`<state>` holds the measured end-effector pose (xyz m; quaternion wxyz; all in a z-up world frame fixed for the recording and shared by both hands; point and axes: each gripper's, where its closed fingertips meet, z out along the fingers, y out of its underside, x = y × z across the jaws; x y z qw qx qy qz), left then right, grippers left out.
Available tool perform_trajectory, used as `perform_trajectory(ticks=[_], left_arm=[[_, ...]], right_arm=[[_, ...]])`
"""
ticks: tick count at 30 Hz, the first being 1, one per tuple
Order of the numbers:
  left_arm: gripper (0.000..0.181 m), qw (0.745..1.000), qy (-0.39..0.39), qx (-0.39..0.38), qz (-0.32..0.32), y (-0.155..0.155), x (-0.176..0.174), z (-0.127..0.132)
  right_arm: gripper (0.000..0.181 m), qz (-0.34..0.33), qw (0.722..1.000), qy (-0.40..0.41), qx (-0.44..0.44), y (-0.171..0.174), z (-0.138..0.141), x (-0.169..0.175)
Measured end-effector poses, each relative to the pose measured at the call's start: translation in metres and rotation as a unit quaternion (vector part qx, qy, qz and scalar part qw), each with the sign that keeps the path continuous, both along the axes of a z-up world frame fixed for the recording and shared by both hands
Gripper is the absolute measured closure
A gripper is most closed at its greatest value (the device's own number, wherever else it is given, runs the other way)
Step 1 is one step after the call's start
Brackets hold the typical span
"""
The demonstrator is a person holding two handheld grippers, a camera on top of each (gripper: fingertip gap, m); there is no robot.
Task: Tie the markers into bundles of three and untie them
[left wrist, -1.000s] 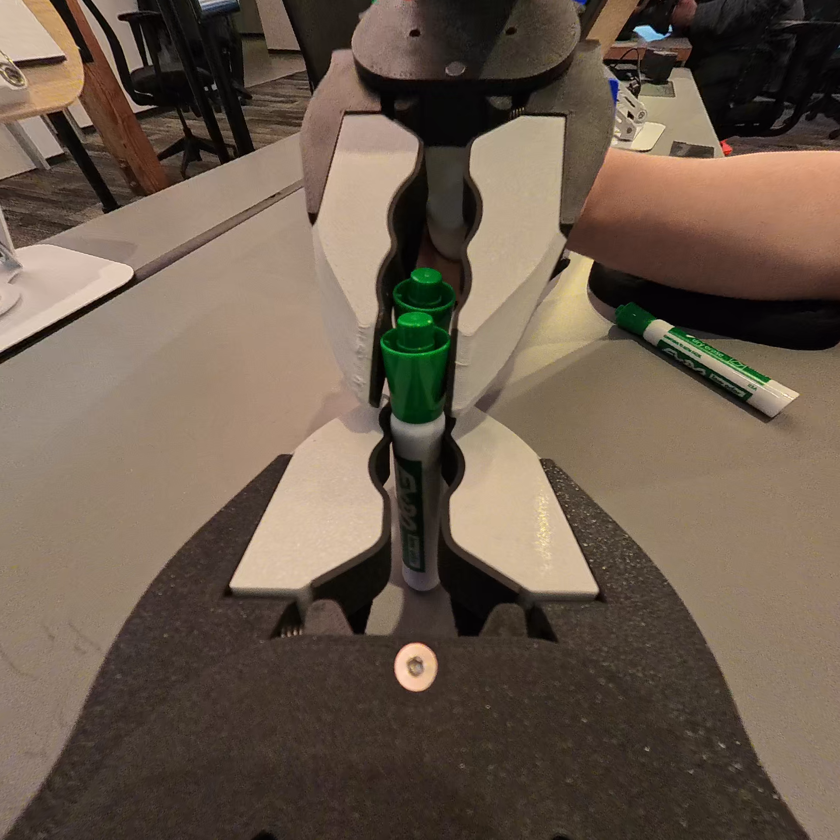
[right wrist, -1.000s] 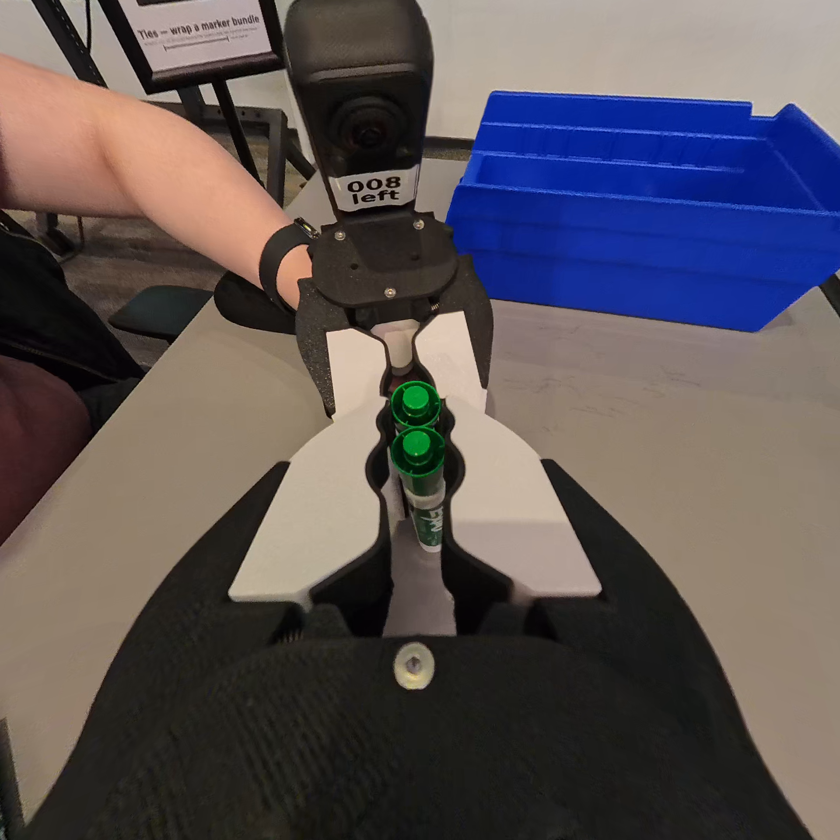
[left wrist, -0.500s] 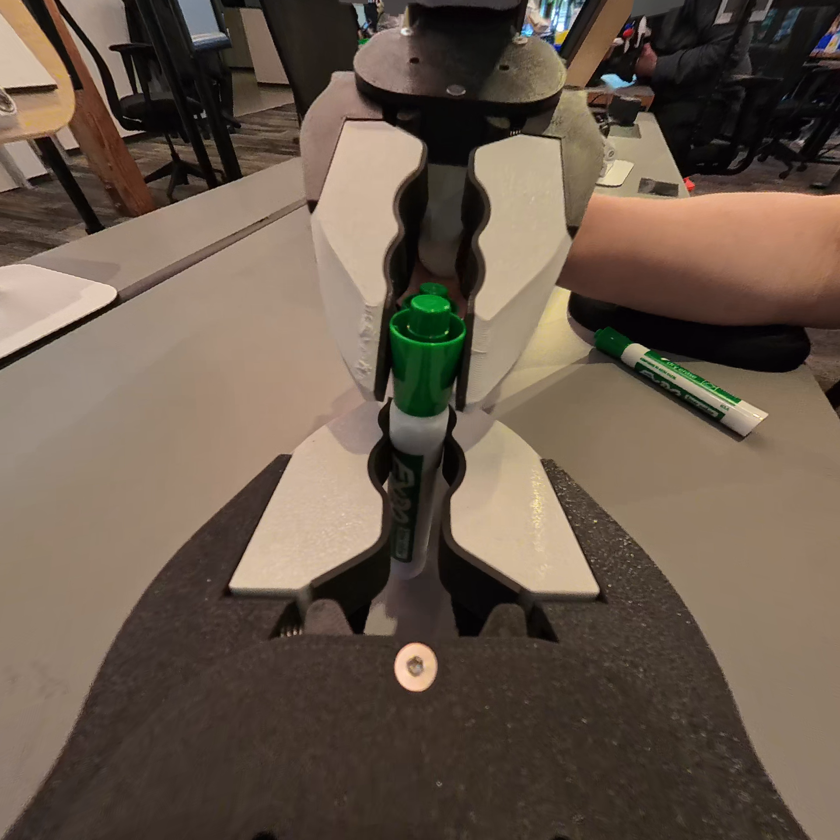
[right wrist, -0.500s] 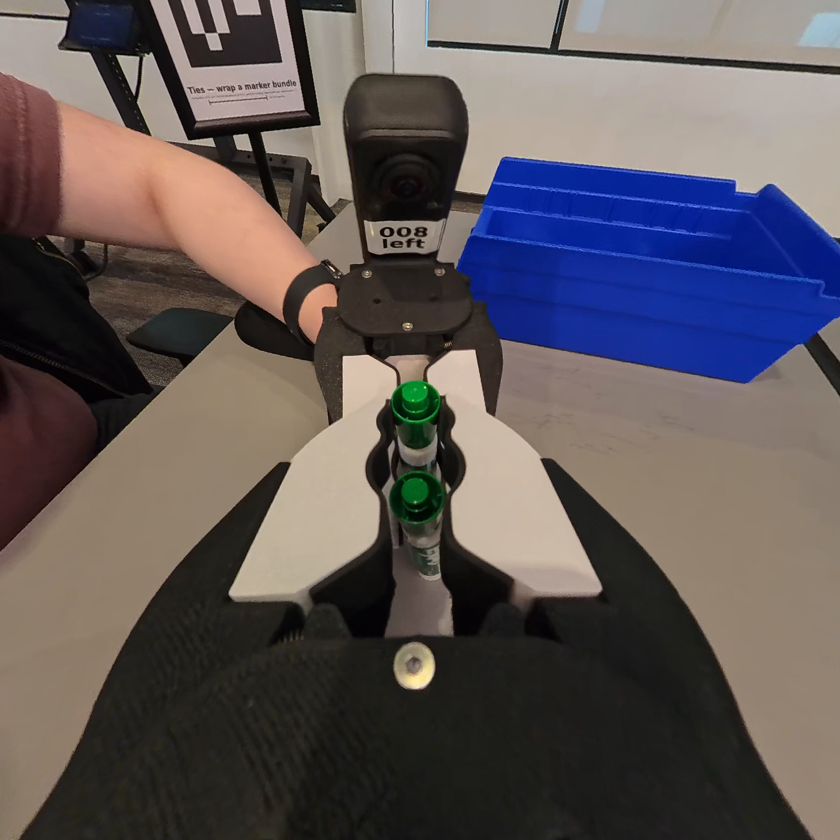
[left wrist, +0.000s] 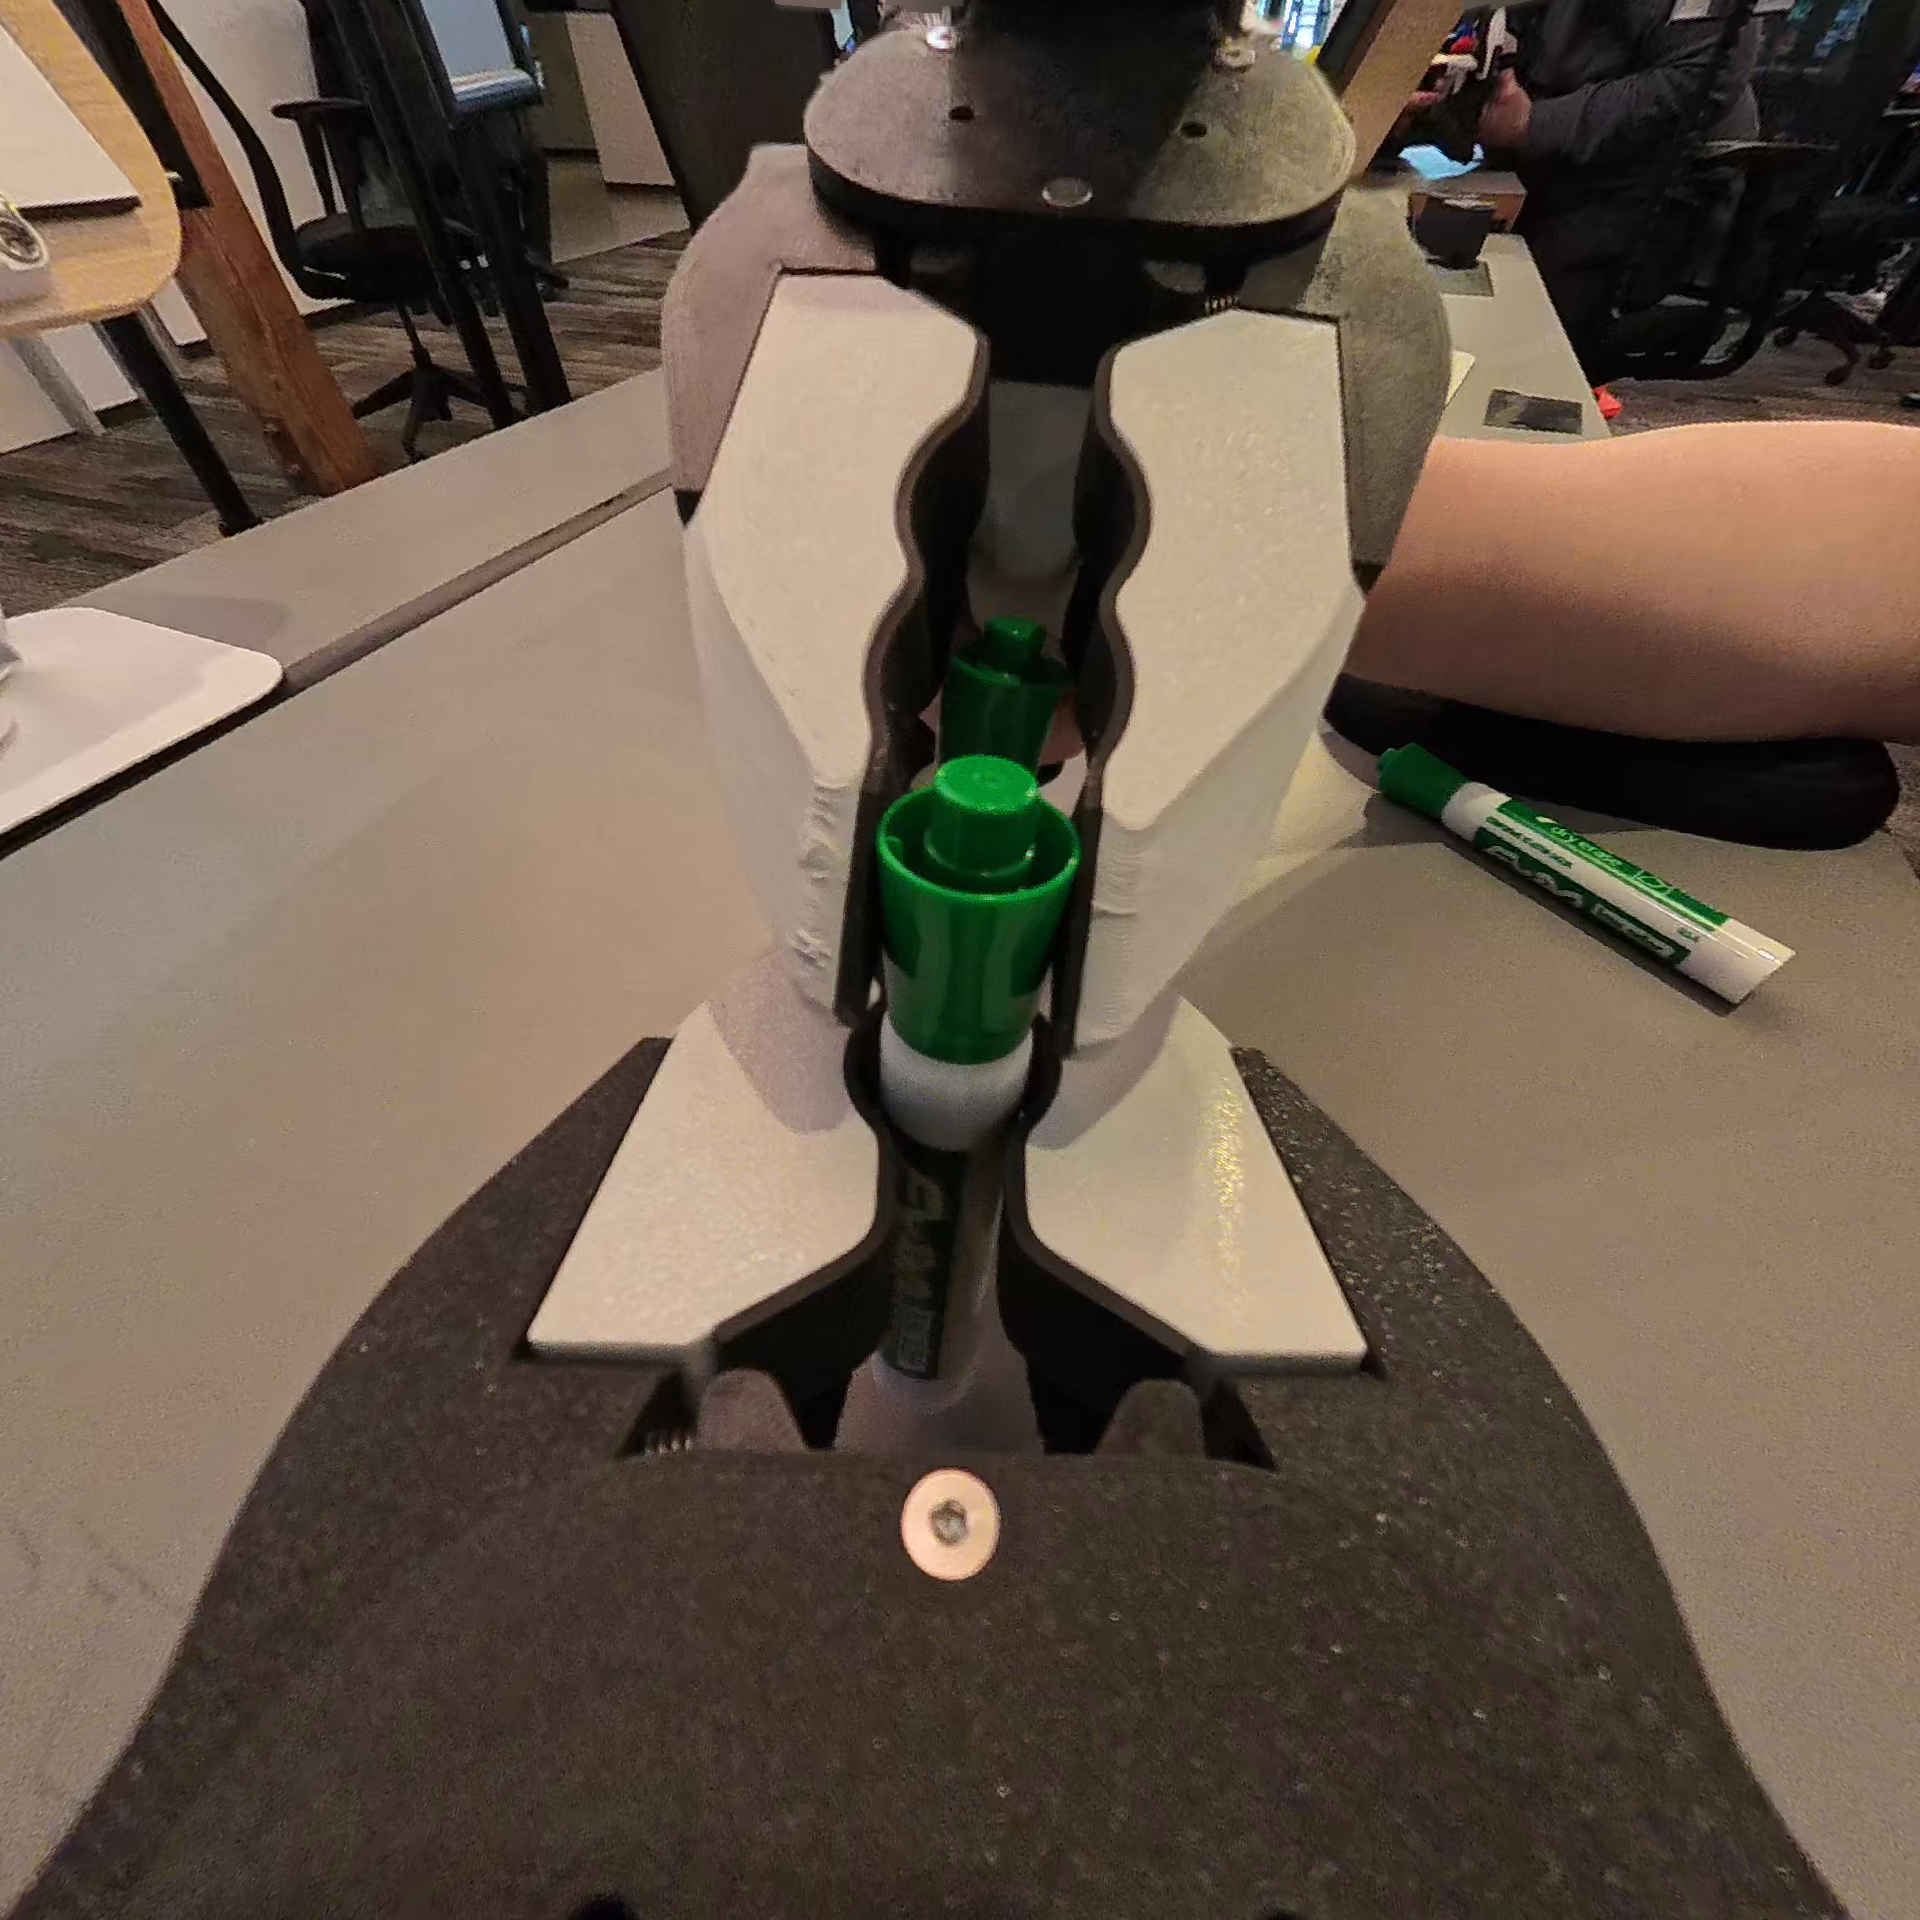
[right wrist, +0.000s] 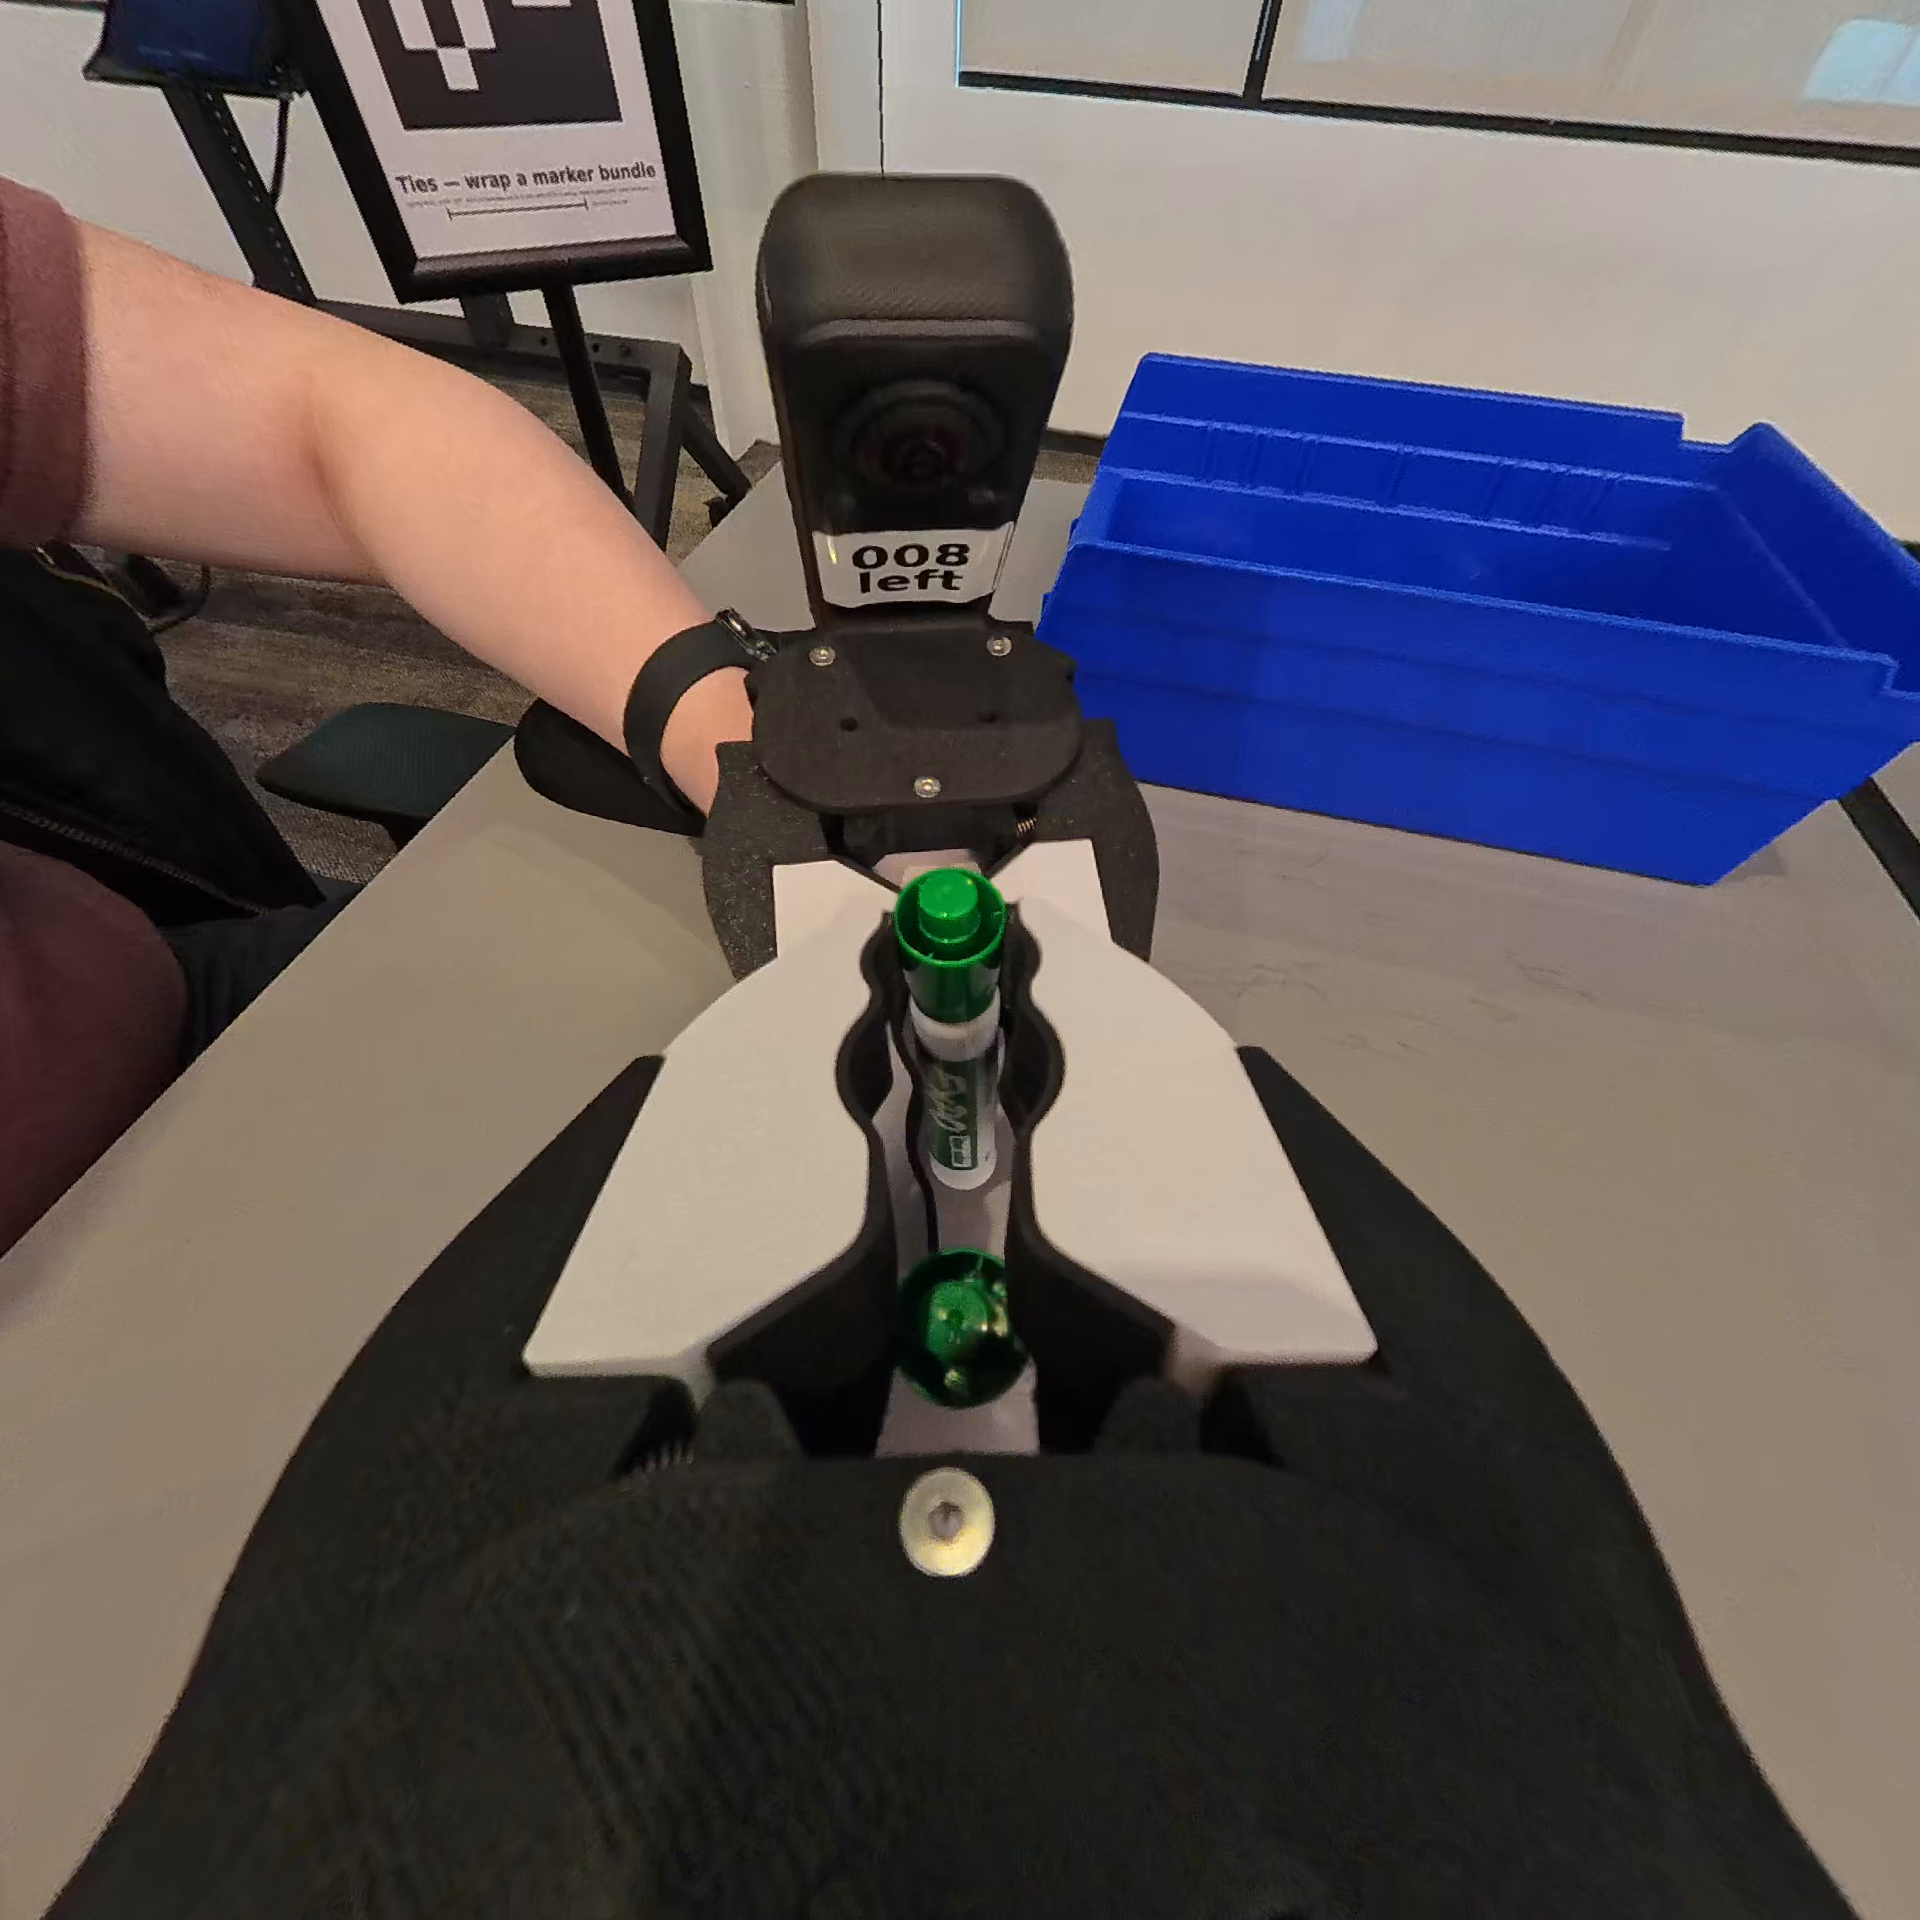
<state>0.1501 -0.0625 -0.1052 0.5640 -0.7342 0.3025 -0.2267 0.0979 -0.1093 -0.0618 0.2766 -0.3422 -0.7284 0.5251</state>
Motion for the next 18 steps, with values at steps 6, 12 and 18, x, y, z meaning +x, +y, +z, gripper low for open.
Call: perform_trajectory(ticks=[6,12,18], left_arm=[[0.165,1.0,-0.01,-0.01,0.004,0.002,-0.002,0.0],[0.166,1.0,-0.005,-0.004,0.009,0.003,-0.002,0.0],[0.166,1.0,-0.003,-0.003,0.013,0.003,-0.003,0.0]], right_arm=[[0.161,-0.012,1.0,0.0,-0.02,0.006,-0.001,-0.002],[0.147,-0.021,1.0,0.003,-0.021,0.009,-0.001,-0.004],[0.135,-0.031,0.999,0.011,-0.024,0.03,0.018,0.013]])
